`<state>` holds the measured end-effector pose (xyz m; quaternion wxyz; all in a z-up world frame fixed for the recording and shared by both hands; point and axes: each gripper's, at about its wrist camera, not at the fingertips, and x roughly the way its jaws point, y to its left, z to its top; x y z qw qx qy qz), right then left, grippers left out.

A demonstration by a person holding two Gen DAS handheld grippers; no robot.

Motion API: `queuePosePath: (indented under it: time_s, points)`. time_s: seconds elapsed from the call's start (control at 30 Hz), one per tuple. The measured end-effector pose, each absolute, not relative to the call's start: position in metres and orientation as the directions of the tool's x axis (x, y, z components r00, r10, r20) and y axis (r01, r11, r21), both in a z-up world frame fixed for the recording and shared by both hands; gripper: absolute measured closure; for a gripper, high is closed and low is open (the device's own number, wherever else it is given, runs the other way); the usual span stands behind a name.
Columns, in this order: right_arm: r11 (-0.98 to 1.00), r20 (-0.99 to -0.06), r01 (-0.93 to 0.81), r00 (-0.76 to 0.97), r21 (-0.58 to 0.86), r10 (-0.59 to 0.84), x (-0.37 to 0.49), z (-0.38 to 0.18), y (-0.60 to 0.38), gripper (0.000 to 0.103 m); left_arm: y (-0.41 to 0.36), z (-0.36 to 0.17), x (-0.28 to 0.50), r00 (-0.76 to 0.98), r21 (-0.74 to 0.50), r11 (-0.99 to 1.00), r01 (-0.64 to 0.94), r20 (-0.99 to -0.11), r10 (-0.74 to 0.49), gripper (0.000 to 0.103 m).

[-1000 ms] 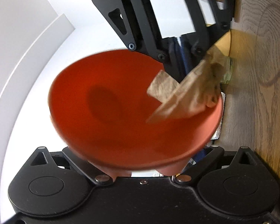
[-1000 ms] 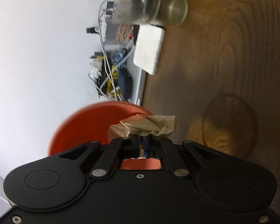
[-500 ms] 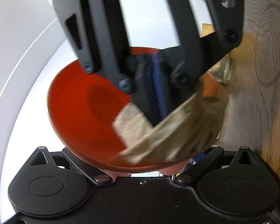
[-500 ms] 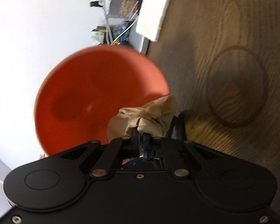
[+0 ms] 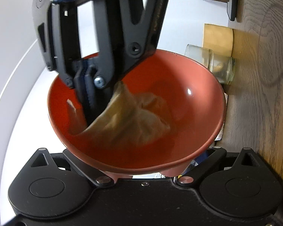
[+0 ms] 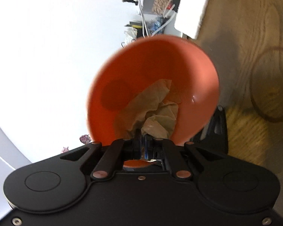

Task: Clean bowl
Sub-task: 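Scrub the paper towel around the bowl interior with the right gripper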

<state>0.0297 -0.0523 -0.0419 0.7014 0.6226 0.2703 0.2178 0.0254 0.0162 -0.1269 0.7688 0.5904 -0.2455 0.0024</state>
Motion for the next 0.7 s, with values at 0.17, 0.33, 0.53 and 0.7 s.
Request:
queuePosePath:
  time_s: [0.17, 0.33, 0.53, 0.7]
  points:
    - [0.165, -0.131, 0.041, 0.801, 0.985, 0.584, 0.034, -0.039, -0.067, 0.098, 0.016, -0.127, 0.025, 0.880, 0.907, 0.303, -0.293, 0.380, -0.286, 0.007]
    - [0.185, -0.167, 0.078, 0.829, 0.980, 0.534, 0.038, -0.044, -0.086, 0.098, 0.017, -0.126, 0.024, 0.879, 0.907, 0.303, -0.294, 0.380, -0.286, 0.007]
    - [0.215, -0.232, 0.132, 0.804, 0.968, 0.548, 0.045, -0.064, -0.092, 0.098, 0.017, -0.126, 0.024, 0.880, 0.907, 0.303, -0.294, 0.380, -0.286, 0.007]
    - [0.231, -0.254, 0.140, 0.765, 0.963, 0.592, 0.045, -0.072, -0.079, 0.098, 0.017, -0.125, 0.024, 0.880, 0.907, 0.303, -0.294, 0.380, -0.286, 0.007]
